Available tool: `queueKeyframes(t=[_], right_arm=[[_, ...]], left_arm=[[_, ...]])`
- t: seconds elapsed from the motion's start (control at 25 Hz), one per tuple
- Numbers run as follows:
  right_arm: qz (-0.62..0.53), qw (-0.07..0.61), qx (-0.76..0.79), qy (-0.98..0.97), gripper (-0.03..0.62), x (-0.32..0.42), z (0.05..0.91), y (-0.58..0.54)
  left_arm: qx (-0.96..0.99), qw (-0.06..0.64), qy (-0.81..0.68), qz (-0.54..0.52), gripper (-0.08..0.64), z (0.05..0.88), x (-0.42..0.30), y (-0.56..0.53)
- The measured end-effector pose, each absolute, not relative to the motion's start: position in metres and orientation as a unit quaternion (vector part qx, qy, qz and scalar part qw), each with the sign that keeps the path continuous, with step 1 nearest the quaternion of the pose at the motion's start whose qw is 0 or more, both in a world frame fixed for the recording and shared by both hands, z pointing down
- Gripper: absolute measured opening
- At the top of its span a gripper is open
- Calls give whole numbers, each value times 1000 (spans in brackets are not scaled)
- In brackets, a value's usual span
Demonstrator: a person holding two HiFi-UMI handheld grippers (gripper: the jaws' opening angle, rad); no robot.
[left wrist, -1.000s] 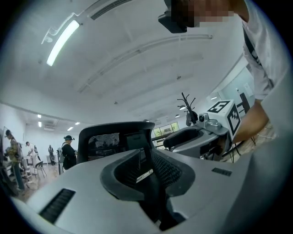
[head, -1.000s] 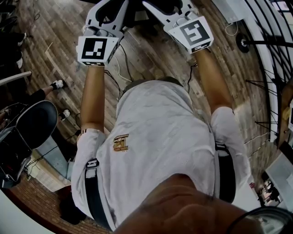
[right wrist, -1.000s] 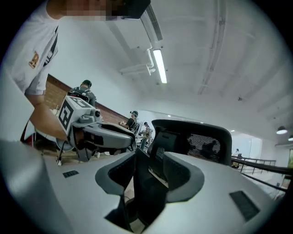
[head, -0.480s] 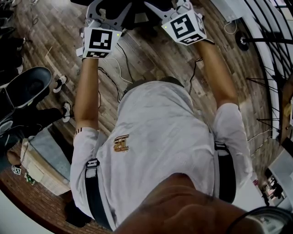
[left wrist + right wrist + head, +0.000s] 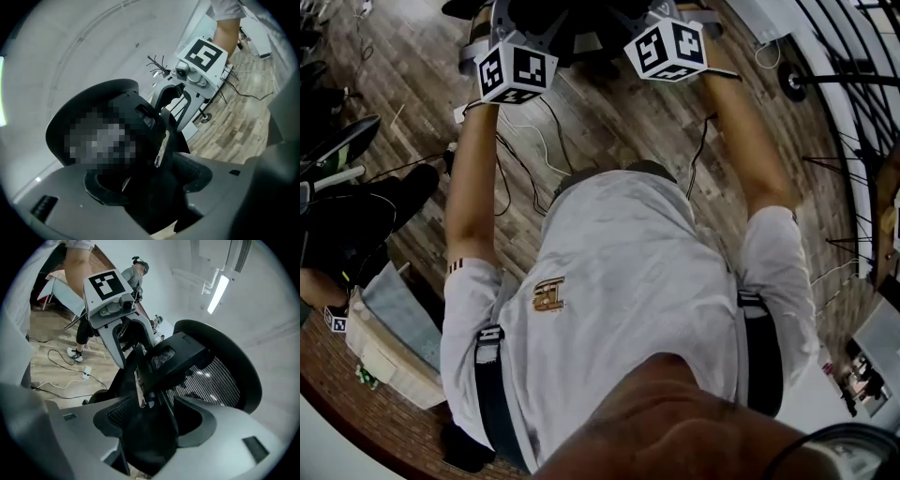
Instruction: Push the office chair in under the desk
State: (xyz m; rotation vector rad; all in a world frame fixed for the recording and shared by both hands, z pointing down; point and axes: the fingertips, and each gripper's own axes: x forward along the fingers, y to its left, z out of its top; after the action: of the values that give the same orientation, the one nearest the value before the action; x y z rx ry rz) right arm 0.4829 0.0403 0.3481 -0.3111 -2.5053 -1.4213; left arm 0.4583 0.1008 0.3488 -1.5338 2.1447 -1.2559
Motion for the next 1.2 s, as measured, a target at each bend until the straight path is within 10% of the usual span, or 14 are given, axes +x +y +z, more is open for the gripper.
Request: queueKeyframes(t=[1.2], right_arm=[[-600,163,-65,-780,264,416,380,20]], left_arm=[[-496,156,658,-545,328,378,383,91]])
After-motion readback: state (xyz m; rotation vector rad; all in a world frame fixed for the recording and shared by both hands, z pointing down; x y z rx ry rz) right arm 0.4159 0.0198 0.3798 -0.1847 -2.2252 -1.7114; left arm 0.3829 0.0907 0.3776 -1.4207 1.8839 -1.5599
